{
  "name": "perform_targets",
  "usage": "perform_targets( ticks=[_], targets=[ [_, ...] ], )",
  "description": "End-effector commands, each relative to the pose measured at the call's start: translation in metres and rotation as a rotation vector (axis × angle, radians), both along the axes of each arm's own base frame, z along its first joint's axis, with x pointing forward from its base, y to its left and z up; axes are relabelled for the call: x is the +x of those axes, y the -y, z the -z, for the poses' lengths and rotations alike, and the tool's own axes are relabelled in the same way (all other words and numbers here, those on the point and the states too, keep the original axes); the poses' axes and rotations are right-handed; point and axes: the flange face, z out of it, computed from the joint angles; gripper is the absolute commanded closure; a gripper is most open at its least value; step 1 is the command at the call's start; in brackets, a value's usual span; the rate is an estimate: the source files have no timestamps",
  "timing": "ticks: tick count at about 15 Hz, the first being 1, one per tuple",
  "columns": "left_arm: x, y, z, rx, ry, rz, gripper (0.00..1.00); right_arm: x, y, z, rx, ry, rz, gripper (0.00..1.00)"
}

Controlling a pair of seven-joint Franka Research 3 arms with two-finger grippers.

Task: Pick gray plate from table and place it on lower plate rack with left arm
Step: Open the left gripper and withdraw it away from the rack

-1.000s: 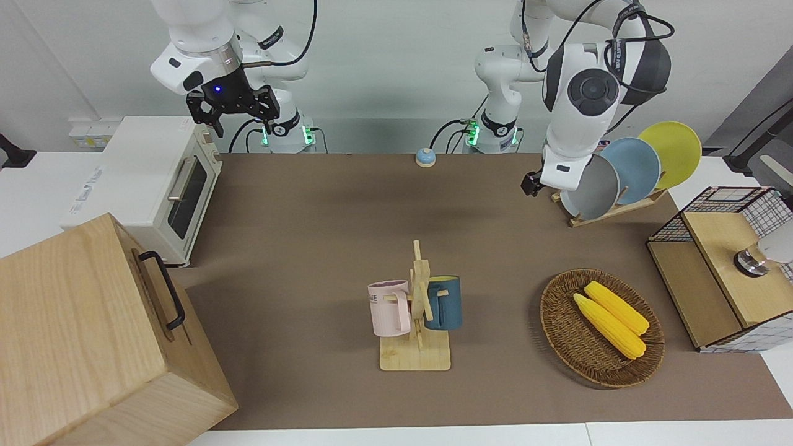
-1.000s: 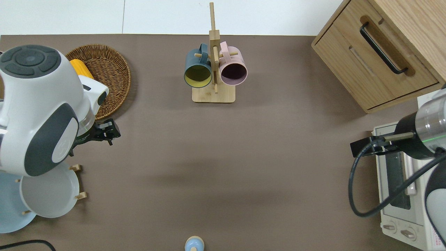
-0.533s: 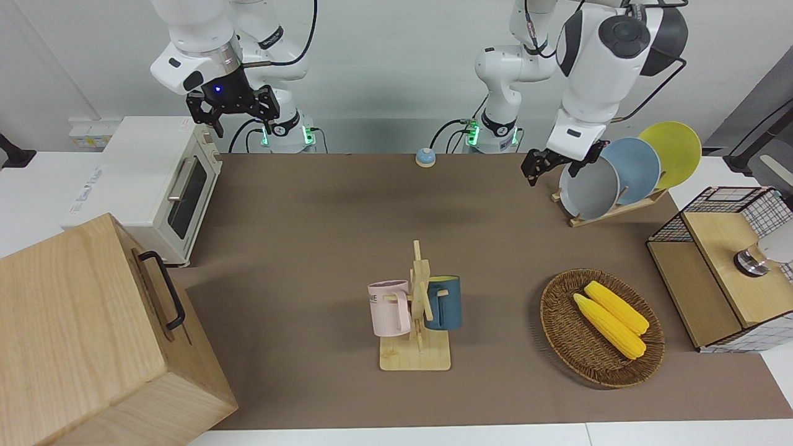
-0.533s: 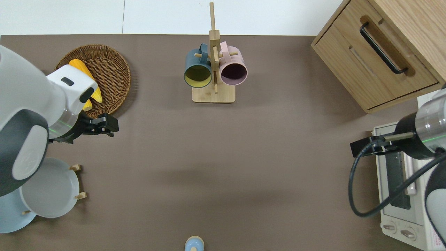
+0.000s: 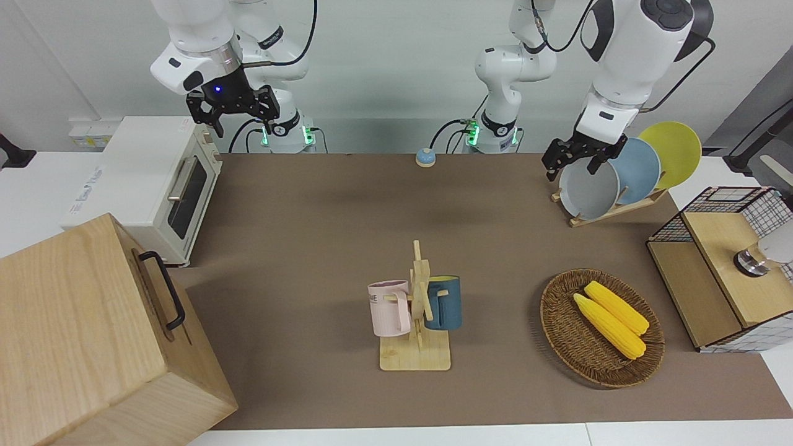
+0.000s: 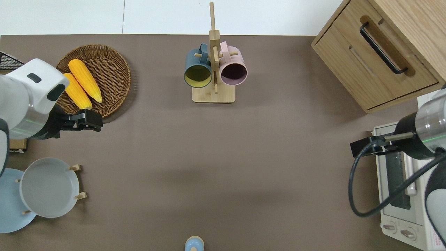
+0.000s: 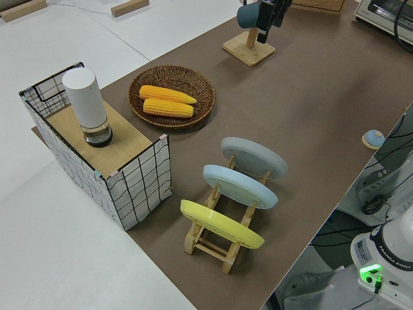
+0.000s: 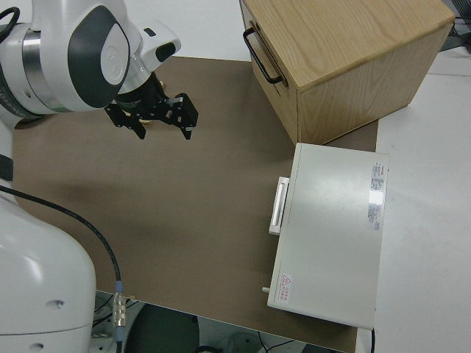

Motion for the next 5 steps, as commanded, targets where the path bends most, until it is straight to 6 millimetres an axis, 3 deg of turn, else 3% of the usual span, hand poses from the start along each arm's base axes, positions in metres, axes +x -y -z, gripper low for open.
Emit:
perform_targets(
  ticks=[1,5],
  targets=[
    [-0.0131,-0.0026,-0.0067,-0.002,0.019,0.028,0.00,-0.0028,0.0030,-0.0040,0.002,-0.005,0.003,0.011],
    [-0.0158,0.0016,-0.0086,0.006,0.023,0.026,0.00,-0.0028,0.0030,-0.0040,0.002,-0.005,0.003,0.013]
  ],
)
